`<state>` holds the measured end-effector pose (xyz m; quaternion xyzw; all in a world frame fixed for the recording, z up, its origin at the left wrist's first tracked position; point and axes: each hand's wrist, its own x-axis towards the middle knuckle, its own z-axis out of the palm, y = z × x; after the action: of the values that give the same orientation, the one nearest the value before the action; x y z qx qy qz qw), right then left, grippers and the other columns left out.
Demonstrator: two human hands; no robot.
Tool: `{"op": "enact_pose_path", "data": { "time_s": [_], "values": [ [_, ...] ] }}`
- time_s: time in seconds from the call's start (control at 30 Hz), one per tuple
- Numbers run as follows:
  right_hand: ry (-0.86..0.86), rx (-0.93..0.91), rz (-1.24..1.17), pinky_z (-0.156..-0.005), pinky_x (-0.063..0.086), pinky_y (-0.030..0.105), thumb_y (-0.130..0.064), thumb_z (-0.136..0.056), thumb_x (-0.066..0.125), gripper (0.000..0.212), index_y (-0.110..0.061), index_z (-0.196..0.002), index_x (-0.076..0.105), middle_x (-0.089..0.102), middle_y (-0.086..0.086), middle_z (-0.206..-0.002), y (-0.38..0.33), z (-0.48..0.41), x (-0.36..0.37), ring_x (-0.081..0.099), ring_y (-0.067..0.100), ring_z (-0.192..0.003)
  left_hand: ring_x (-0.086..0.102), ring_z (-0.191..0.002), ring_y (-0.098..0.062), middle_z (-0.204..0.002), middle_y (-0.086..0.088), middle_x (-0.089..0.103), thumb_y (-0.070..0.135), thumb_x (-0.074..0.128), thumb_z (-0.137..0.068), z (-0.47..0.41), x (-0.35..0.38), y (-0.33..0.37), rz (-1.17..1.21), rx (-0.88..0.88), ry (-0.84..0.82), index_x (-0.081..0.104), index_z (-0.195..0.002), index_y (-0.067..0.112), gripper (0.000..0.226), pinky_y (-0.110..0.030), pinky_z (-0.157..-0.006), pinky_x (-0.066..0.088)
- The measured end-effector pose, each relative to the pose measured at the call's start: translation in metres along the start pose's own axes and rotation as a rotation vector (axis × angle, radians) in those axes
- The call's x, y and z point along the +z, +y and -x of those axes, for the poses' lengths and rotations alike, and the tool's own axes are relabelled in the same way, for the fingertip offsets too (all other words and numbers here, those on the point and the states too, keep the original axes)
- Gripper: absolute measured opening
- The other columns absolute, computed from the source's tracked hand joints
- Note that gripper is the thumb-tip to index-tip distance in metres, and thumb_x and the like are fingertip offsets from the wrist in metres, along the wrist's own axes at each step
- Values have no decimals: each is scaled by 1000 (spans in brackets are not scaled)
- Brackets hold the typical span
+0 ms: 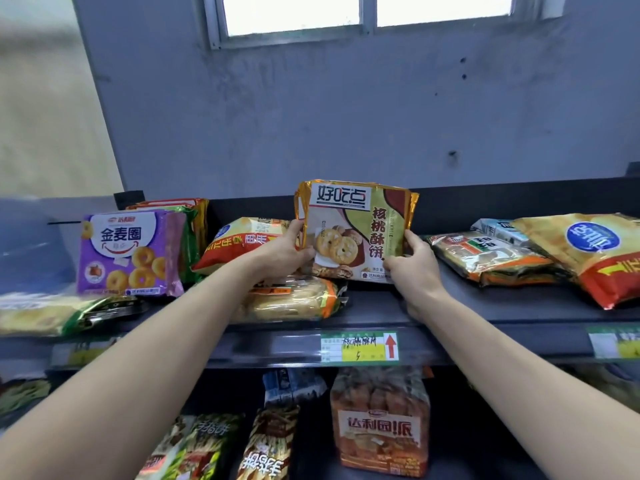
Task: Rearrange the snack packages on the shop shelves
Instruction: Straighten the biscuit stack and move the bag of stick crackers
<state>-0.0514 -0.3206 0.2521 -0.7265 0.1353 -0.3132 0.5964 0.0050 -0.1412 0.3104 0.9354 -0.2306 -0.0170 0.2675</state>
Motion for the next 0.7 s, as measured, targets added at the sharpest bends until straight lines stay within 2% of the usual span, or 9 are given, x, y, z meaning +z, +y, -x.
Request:
{"op": "enact_pose_path", "data": {
  "time_s": [0.07,0.13,0.2,0.3,0.37,0.43,0.57,0.7],
  "values": [
    [2,-13,18,-88,54,44,-8,-74,53,65,-23,-137,44,54,7,-124,-2,3,-1,60,23,-104,46,-128,-29,-147,-12,40,34,42,-99,0,2,-2,-8,-5,19,4,-150,30,63,-37,-97,38],
    [14,-28,30,-91,52,42,-3,-79,53,64,-21,-139,42,49,4,-125,-5,6,-2,57,22,-106,50,-123,-27,-144,-10,44,35,45,-98,0,3,-3,-11,-1,56,9,-149,31,63,-32,-87,40],
    [13,-50,62,-94,50,38,2,-83,52,64,-18,-143,38,44,2,-124,-7,8,-4,52,20,-109,54,-117,-24,-138,-6,51,33,49,-96,-3,4,-2,-36,1,99,23,-147,28,57,-28,-81,40],
    [-21,-97,142,-85,44,29,3,-85,49,59,-14,-140,41,43,4,-122,-11,14,-6,49,17,-101,59,-101,-22,-117,-5,63,33,54,-93,-8,3,-1,-112,-62,127,52,-128,17,38,-27,-75,44],
    [-38,-116,217,-81,40,27,1,-86,49,53,-13,-137,44,43,5,-117,-12,15,-5,46,17,-96,60,-84,-19,-97,-4,66,36,57,-91,-11,3,-2,-141,-126,115,60,-113,13,32,-25,-63,44],
    [-19,-127,256,-81,40,27,-3,-87,50,46,-12,-133,48,46,7,-119,-11,15,-4,46,18,-95,54,-69,-14,-80,-2,60,36,61,-89,-11,2,-3,-151,-164,96,61,-102,11,28,-23,-52,38],
    [29,-123,313,-81,46,34,-8,-87,49,35,-14,-121,55,50,8,-116,-8,12,-1,51,22,-93,47,-58,-12,-67,0,52,37,66,-85,-9,4,-1,-198,-194,38,51,-71,14,31,-22,-48,34],
    [40,-101,427,-98,41,48,-11,-87,50,40,-13,-126,47,45,10,-121,-5,14,3,46,31,-112,45,-55,-11,-62,1,50,37,67,-84,-7,7,-3,-211,-166,88,47,-62,17,36,-23,-46,31]
  ]
}}
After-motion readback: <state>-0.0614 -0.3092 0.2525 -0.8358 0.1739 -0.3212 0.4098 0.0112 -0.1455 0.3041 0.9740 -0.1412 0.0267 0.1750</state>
